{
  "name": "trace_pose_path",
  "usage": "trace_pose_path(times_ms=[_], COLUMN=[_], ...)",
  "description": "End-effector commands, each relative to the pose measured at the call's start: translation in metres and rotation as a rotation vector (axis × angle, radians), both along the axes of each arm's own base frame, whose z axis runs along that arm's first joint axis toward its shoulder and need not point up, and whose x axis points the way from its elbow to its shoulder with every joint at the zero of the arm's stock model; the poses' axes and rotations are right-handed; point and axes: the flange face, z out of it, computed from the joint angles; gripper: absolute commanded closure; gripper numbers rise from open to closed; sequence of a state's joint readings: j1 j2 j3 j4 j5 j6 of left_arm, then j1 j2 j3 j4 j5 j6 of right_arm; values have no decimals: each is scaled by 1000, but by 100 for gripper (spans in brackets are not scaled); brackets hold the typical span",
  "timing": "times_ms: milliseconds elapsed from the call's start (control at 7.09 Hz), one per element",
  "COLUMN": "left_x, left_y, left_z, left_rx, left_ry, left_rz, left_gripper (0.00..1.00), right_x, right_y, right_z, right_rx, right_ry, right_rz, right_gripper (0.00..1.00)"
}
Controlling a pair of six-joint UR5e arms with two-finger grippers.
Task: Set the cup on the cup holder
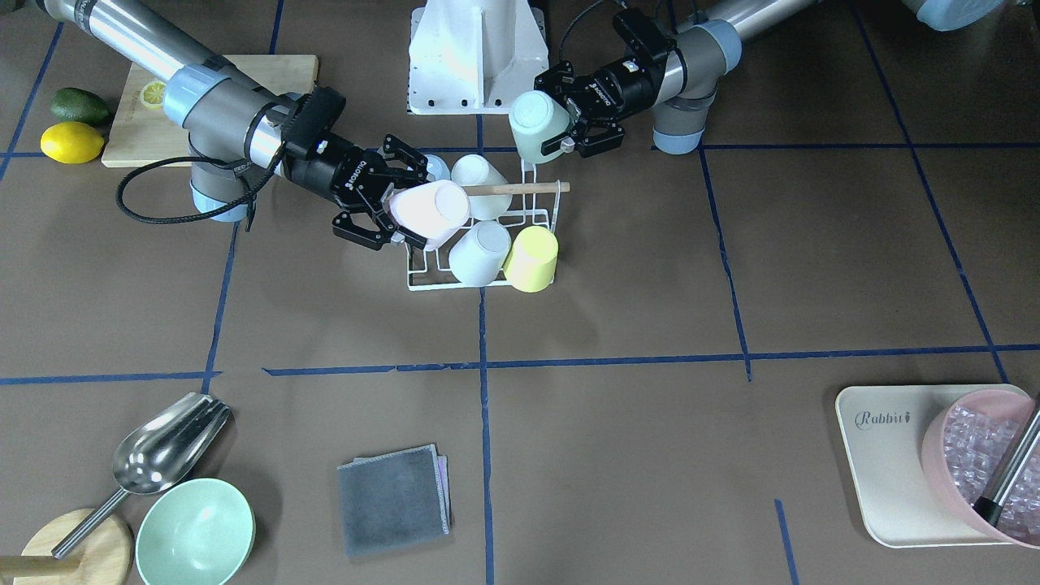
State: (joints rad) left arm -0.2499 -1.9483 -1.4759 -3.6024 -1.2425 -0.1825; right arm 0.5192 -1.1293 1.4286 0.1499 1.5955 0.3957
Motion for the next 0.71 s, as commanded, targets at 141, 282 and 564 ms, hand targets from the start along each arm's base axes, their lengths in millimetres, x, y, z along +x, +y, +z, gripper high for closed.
trace_pose_path(times_ms=[141,282,564], left_x=[5,6,9], left_y=[-1,0,-1], left_z=[14,13,4], left_rx=[-4,-4,0], left_ry=[5,6,20], left_rz=[-4,-1,-3], left_gripper=[94,94,94], right_x=[-3,-4,-11], right_y=[3,2,1], right_z=[2,3,11], right_rx=[-9,-16,-26], right_ry=[-2,0,17], right_rz=[8,18,15], right_gripper=[97,96,96])
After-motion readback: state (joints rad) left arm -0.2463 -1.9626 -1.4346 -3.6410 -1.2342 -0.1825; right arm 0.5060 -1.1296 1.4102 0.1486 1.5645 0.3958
